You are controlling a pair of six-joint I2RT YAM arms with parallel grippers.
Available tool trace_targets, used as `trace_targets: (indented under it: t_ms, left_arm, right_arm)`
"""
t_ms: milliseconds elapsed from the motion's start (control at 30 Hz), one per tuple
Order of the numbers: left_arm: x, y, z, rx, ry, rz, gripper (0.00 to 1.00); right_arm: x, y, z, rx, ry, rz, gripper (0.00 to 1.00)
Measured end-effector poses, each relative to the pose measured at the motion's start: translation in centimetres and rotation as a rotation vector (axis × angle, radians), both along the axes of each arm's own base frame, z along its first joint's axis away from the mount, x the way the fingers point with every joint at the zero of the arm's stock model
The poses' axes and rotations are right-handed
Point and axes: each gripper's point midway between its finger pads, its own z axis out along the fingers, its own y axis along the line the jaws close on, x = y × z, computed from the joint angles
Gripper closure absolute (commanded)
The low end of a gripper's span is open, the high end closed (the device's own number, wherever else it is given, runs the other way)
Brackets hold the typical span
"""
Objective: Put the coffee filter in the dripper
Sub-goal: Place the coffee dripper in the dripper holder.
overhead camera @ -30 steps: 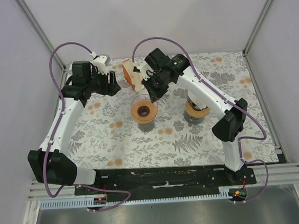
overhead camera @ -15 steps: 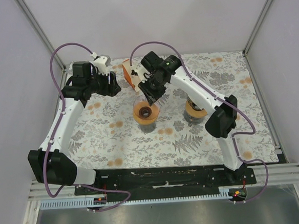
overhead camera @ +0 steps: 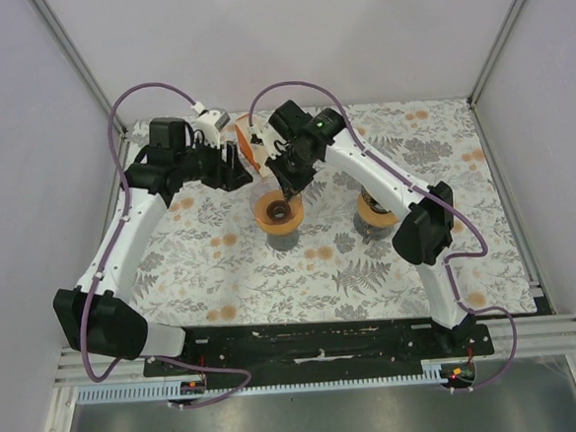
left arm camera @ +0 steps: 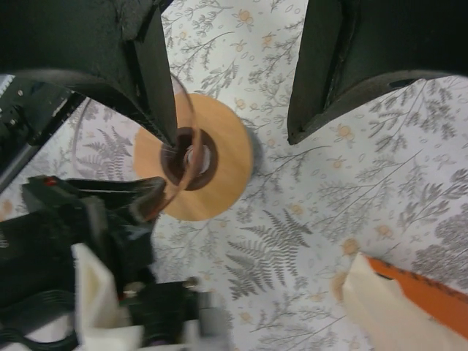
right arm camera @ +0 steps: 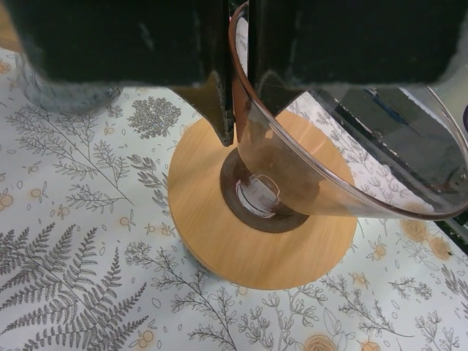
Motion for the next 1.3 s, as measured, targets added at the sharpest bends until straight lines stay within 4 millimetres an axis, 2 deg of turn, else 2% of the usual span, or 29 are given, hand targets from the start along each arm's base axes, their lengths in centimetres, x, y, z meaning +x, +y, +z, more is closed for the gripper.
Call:
trace_targets:
  t_ms: [100,233,267,400,467,700,1167,1300]
  left_arm:
    - [-1.2,-2.0,0.7,-0.035,0.009,-0.071,0.29]
    - [-2.5,-3.5,-0.1,-0.036,0.036,-0.125,0.32]
    - [-2.7,-3.7,-0.6,-0.030,0.046,-0.130,0.35]
    - [-3.3,-3.6,-3.6,0.028,0.104,-0.116,0.69]
    - [-3.3,-3.5,-4.7,0.047,0.122,-0.109,0.78]
    - [-2.9,-4.2,-4.8,0.037,0.095,-0.107,0.98]
    - [-1.8,-4.7,-6.2,0.024,0.075,-0.105,0.98]
    - [-1.6,-4.8,-6.1,0.017,0.052,-0.106,0.98]
  right_arm:
    - [-0.1,0.2,-0.3,0.007,0.011,0.002,1.00]
    - [-0.1,0.2,-0.3,0.018,0.022,0.000,1.00]
    - [-0.1,0.2,-0.4,0.020,0.024,-0.001,1.00]
    - [0.0,0.3,-0.5,0.022,0.026,-0.002,1.00]
    - [0.0,0.4,-0.6,0.030,0.031,-0.006,1.00]
    - [0.2,0.7,-0.8,0.045,0.042,-0.037,1.00]
    - [0.9,0.6,-1.4,0.070,0.055,-0.087,1.00]
    - [1.0,0.6,-1.3,0.084,0.052,-0.106,1.00]
